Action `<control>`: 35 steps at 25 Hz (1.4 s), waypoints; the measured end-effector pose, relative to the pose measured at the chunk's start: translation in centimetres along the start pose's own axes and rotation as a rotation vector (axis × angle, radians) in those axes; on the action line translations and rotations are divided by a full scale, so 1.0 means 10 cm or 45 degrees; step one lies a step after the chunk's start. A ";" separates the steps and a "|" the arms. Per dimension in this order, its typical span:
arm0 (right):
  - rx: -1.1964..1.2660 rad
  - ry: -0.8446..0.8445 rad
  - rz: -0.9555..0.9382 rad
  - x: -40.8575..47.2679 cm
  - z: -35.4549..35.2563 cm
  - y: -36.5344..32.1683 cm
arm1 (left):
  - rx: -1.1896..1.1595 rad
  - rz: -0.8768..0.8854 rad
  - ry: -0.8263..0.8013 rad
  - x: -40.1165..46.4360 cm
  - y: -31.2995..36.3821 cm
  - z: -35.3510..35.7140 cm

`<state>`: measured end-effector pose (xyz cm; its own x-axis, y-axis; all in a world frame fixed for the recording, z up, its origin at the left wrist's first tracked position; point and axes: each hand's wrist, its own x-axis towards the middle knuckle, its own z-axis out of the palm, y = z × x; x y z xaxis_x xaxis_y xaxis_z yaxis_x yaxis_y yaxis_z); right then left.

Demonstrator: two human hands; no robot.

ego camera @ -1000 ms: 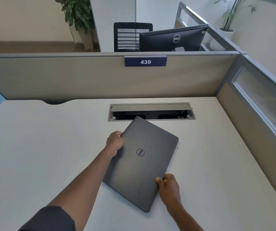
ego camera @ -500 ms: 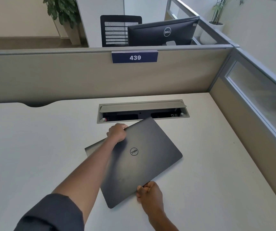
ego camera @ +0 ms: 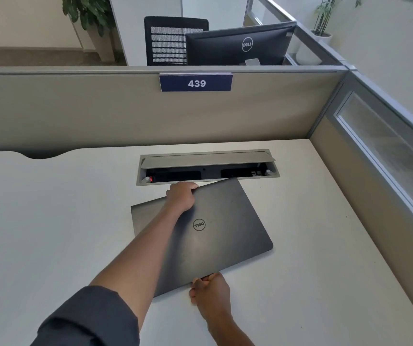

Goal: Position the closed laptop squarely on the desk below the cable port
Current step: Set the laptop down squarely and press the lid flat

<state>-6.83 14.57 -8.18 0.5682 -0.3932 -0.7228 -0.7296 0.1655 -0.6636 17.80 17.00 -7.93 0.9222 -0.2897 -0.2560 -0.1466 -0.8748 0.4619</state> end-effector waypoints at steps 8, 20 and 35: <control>-0.102 -0.149 -0.017 0.01 -0.18 -0.02 | 0.221 0.230 0.163 -0.22 -0.10 0.29; -1.149 0.277 -0.394 0.28 -0.91 -0.42 | 0.436 0.032 0.141 -1.78 -0.59 0.55; -1.105 0.279 -0.575 0.55 -1.36 -0.38 | 0.007 -0.212 0.040 -2.51 -0.90 0.46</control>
<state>-6.12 -0.55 -6.96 0.8417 -0.4288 -0.3282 -0.5375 -0.7231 -0.4338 -5.65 30.37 -9.54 0.9448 -0.1285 -0.3014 0.0070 -0.9118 0.4106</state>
